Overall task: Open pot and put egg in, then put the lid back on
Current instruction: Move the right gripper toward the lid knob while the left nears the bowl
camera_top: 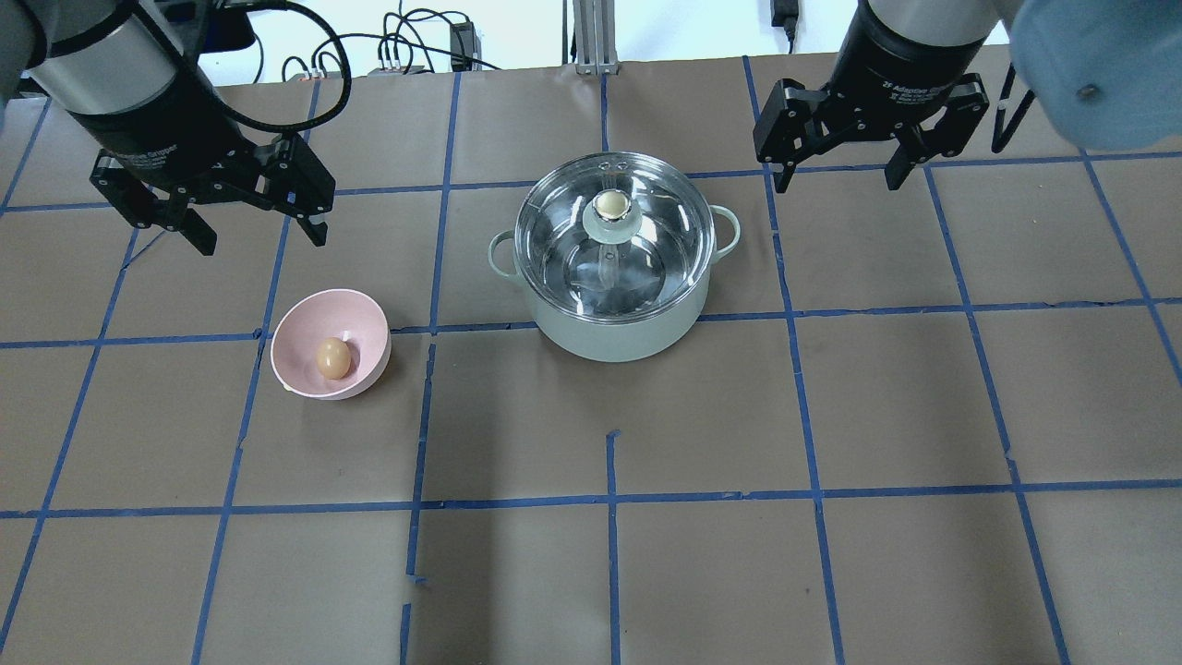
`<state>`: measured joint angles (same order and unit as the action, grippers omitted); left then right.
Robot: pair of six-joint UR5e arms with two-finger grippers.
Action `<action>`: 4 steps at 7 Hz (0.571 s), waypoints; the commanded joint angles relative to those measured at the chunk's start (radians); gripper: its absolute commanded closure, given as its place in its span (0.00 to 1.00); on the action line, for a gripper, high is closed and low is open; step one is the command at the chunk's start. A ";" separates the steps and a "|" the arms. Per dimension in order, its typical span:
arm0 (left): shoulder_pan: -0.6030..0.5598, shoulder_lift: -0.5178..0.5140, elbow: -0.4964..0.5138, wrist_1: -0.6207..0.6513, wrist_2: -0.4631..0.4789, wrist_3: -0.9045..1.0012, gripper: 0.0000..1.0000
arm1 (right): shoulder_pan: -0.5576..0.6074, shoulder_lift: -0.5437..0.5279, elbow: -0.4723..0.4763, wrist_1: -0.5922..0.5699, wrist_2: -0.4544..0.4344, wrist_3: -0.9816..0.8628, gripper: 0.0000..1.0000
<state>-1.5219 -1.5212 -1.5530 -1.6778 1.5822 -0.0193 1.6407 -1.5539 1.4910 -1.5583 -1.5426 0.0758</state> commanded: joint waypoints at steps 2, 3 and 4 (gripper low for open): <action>0.015 -0.019 -0.071 0.134 0.004 -0.002 0.00 | -0.010 0.000 -0.021 0.042 -0.020 0.015 0.00; 0.020 -0.031 -0.114 0.211 0.002 -0.005 0.00 | -0.010 0.012 -0.041 0.040 -0.007 0.016 0.00; 0.022 -0.043 -0.152 0.277 0.004 -0.005 0.00 | -0.009 0.043 -0.092 0.050 0.014 0.071 0.00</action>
<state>-1.5041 -1.5499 -1.6581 -1.4835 1.5852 -0.0233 1.6319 -1.5384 1.4458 -1.5198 -1.5475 0.1037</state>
